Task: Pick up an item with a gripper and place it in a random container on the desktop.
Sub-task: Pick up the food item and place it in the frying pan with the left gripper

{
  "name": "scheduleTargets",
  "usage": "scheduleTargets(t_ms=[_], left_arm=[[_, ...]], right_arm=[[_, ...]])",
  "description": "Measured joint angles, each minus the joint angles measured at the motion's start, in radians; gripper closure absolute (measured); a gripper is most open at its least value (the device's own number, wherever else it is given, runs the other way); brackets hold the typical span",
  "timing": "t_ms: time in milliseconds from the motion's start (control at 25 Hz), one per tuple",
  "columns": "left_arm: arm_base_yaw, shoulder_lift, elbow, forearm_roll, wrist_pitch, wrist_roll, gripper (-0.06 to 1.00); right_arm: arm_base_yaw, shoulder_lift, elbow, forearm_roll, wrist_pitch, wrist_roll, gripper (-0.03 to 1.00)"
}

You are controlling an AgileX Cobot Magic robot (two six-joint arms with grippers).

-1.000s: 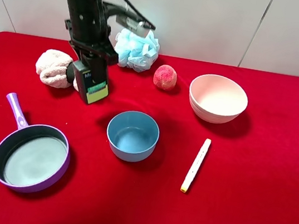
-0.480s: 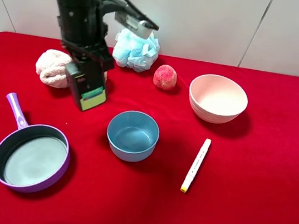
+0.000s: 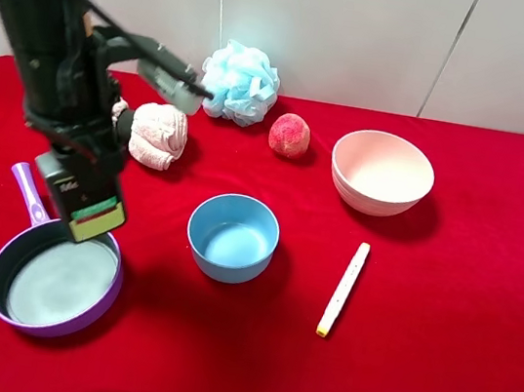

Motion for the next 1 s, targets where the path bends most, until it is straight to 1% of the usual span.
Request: scheduleTargets(t_ms=[200, 480, 800, 1000], left_arm=[[0.0, -0.036, 0.091, 0.002, -0.047, -0.008, 0.54], [0.0, -0.062, 0.203, 0.027, -0.115, -0.019, 0.54], [0.0, -0.063, 0.326, 0.031, -0.24, -0.031, 0.54], [0.0, -0.063, 0.374, 0.062, -0.325, -0.051, 0.54]], right_arm=[[0.0, 0.0, 0.0, 0.0, 0.0, 0.0, 0.28], [0.0, 0.0, 0.0, 0.0, 0.0, 0.0, 0.28], [0.0, 0.0, 0.0, 0.0, 0.0, 0.0, 0.28], [0.0, 0.0, 0.0, 0.0, 0.0, 0.0, 0.28]])
